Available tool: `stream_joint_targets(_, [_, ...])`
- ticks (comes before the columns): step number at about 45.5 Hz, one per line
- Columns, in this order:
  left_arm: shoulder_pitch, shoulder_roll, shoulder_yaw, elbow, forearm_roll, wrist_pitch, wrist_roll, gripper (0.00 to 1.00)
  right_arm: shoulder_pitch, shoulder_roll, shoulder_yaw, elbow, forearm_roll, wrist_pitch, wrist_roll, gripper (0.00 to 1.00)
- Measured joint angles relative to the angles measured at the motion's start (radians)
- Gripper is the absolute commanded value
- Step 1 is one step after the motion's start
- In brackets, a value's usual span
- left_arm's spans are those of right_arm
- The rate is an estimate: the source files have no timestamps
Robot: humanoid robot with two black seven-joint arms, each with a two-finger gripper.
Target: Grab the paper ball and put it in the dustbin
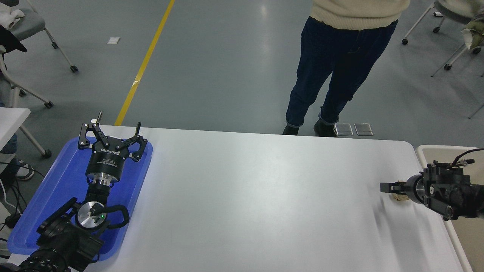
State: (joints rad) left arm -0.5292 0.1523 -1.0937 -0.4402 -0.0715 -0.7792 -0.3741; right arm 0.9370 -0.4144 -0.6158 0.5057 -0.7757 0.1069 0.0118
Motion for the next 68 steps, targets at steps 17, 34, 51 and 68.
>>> stream_joint_targets(17, [0.0,0.0,0.0,0.0,0.0,0.0,0.0,1.0,-0.024,0.01,0.028,-0.006,-0.05,-0.005,-0.006,0.0])
stream_joint_targets(34, [0.0,0.0,0.0,0.0,0.0,0.0,0.0,1.0,-0.021,0.001,0.032,0.002,-0.067,0.011,0.008,0.0])
stream_joint_targets(51, [0.0,0.001,0.0,0.0,0.0,0.0,0.001,1.0,0.172,-0.188,-0.037,0.218,-0.097,0.111,0.054,0.0])
stream_joint_targets(68, [0.0,0.001,0.0,-0.002,0.001,0.0,0.003,1.0,0.775,-0.399,-0.355,0.647,-0.136,0.329,0.068,0.0])
